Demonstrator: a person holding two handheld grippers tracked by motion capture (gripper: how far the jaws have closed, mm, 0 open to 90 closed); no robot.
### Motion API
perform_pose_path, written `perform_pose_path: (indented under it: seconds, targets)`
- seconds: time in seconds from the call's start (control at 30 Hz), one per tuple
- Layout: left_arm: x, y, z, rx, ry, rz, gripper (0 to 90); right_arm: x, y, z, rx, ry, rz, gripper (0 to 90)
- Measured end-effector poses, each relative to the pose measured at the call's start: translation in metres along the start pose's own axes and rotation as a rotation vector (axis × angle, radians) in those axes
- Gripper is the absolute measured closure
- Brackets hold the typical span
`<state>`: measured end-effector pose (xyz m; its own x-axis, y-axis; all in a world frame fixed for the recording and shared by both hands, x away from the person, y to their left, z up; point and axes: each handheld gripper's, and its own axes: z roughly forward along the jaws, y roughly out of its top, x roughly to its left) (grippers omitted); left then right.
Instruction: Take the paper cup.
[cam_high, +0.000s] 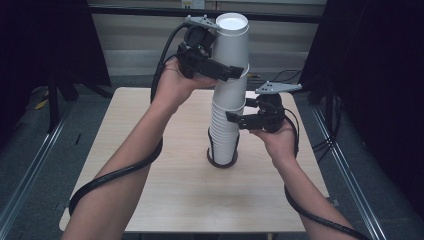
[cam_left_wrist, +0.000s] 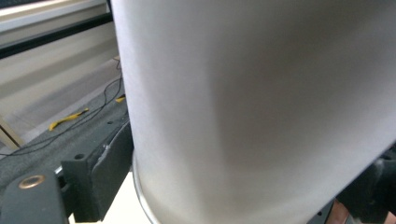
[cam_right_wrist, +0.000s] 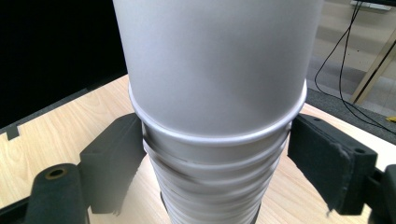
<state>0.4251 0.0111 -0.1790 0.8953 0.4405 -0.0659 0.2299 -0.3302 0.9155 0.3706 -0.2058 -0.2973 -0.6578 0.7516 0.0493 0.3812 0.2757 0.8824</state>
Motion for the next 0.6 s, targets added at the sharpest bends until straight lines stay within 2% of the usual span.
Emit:
perform_pose_path:
  seconds: [0.43,0.6]
  targets:
    - [-0.0009,0.0041,-0.0048,-0.011,-0.009,0.003,10.5,0.0005,-0.0026,0.0006,0.012,-0.002,-0.006,17.3]
    - [-0.0014,0.0053,-0.0069,-0.022,-0.011,-0.008,10.5,0.0003,-0.005,0.0011,0.011,0.006,-0.009,15.2]
